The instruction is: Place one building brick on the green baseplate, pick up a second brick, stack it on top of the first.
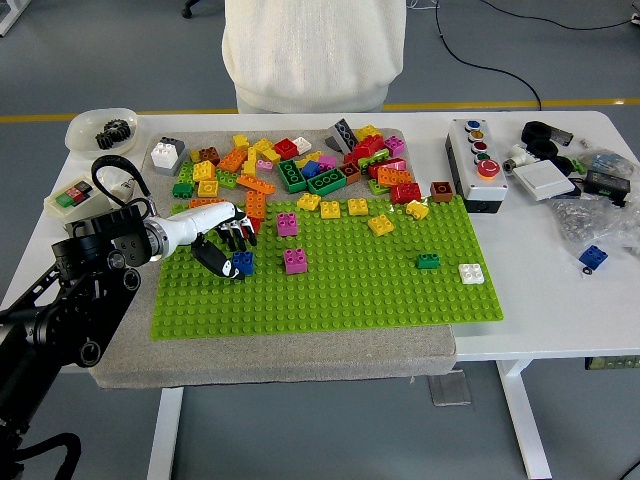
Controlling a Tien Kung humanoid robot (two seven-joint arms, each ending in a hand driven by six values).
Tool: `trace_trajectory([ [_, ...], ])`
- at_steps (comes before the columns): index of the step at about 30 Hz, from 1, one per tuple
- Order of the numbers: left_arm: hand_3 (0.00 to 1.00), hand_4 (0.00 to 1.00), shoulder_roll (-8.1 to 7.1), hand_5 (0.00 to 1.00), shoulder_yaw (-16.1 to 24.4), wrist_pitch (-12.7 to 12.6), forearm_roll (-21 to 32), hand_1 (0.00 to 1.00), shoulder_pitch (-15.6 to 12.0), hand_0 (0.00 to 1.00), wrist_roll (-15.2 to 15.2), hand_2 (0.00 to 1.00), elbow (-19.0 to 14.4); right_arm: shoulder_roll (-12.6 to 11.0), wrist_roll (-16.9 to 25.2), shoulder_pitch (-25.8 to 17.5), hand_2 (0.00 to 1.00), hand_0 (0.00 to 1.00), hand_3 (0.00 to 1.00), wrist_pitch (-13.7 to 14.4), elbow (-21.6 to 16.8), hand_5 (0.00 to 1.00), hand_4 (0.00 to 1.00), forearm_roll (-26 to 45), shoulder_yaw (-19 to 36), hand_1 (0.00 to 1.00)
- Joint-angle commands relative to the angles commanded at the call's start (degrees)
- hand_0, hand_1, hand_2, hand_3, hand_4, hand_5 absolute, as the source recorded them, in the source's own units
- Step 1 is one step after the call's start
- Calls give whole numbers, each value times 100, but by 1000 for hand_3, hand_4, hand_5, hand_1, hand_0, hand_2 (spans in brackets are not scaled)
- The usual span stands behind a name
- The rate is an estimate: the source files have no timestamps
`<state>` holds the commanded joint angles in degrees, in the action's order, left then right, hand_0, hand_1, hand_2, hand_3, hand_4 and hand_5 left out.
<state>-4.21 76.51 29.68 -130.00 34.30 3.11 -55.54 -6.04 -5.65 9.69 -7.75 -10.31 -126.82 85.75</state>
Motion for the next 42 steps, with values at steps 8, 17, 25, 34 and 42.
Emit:
trace_trajectory([
  [8, 507, 980, 1, 2, -22, -69, 0, 454, -2, 527, -27, 468, -17, -3, 1, 0, 711, 740, 602, 0, 0, 403, 829, 2, -4, 645],
  [17, 502, 946, -4, 2, -43, -133, 0, 424, -26, 497, -84, 445, -87, 0, 0, -4, 711, 739, 602, -1, 0, 402, 829, -5, 4, 643],
  [25, 482, 937, -12, 2, -48, 5, 0, 394, -47, 465, -114, 414, -211, 3, 1, 5, 711, 740, 602, 1, 0, 402, 829, -4, 11, 644],
  [34, 429, 900, -17, 2, -9, -60, 0, 352, -45, 419, -141, 377, -302, 3, -3, 5, 712, 740, 602, 1, 0, 402, 829, 1, 16, 645],
  [42, 427, 902, -13, 2, 33, -125, 0, 349, -48, 419, -160, 377, -311, 3, -4, 3, 713, 740, 603, 2, 0, 402, 829, -2, 19, 645],
])
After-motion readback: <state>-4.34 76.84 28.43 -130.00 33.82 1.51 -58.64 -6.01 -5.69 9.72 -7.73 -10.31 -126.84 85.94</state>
